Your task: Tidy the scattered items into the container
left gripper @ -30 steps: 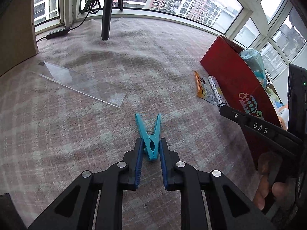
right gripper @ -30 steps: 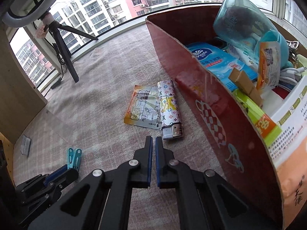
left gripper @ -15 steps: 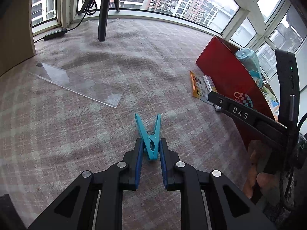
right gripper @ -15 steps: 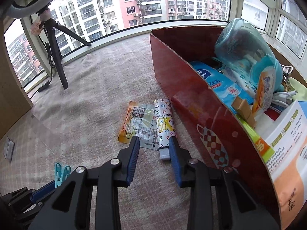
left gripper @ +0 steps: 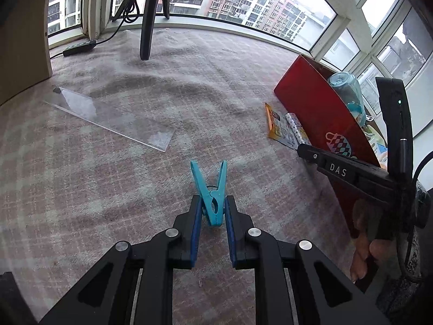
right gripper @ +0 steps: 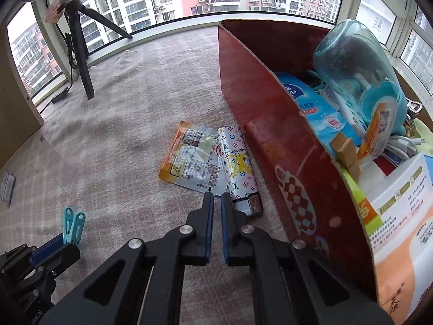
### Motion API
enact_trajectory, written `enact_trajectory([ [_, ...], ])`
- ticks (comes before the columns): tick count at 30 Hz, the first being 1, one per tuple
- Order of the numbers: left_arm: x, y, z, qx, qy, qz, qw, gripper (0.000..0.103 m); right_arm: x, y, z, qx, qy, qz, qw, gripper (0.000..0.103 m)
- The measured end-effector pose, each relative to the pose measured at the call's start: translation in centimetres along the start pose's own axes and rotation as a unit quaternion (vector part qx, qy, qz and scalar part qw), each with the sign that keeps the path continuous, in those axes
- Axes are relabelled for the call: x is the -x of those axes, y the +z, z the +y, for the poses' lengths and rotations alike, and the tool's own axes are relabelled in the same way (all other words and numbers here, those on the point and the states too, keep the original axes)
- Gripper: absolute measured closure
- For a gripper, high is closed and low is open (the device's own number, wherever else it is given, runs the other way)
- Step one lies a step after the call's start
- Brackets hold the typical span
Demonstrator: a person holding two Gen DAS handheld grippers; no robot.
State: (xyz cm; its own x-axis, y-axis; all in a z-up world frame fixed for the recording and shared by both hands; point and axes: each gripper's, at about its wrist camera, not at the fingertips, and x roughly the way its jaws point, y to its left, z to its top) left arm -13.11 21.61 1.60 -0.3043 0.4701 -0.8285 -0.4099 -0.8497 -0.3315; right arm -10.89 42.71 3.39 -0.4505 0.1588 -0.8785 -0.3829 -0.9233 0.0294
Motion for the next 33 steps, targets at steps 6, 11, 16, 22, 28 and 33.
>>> enact_trajectory([
  [6, 0.1, -0.2, 0.2, 0.002, -0.012, -0.001, 0.9999, 0.087, 1.4, 0.1, 0.5, 0.005, -0.012, -0.021, 1.0, 0.074],
  [11, 0.1, -0.3, 0.3, -0.003, -0.025, 0.005, 0.9997, 0.087, 0.6, -0.1, 1.3, 0.02, -0.023, -0.018, 0.999, 0.064],
  [16, 0.4, -0.1, 0.9, -0.004, -0.032, 0.002, 0.9995, 0.087, 1.0, 0.4, 1.3, 0.007, 0.005, -0.025, 1.0, 0.064],
  [22, 0.3, 0.1, 1.5, 0.002, -0.036, 0.003, 0.9993, 0.087, 0.2, 2.3, 4.7, 0.057, -0.004, -0.021, 0.998, 0.064],
  [28, 0.2, -0.1, 1.3, -0.001, -0.039, 0.005, 0.9992, 0.087, -2.5, 3.5, 5.1, 0.052, -0.028, 0.031, 0.998, 0.064],
  [33, 0.1, -0.1, 1.6, 0.006, -0.038, 0.007, 0.9993, 0.087, -2.5, 3.7, 4.7, 0.053, -0.017, 0.039, 0.998, 0.067],
])
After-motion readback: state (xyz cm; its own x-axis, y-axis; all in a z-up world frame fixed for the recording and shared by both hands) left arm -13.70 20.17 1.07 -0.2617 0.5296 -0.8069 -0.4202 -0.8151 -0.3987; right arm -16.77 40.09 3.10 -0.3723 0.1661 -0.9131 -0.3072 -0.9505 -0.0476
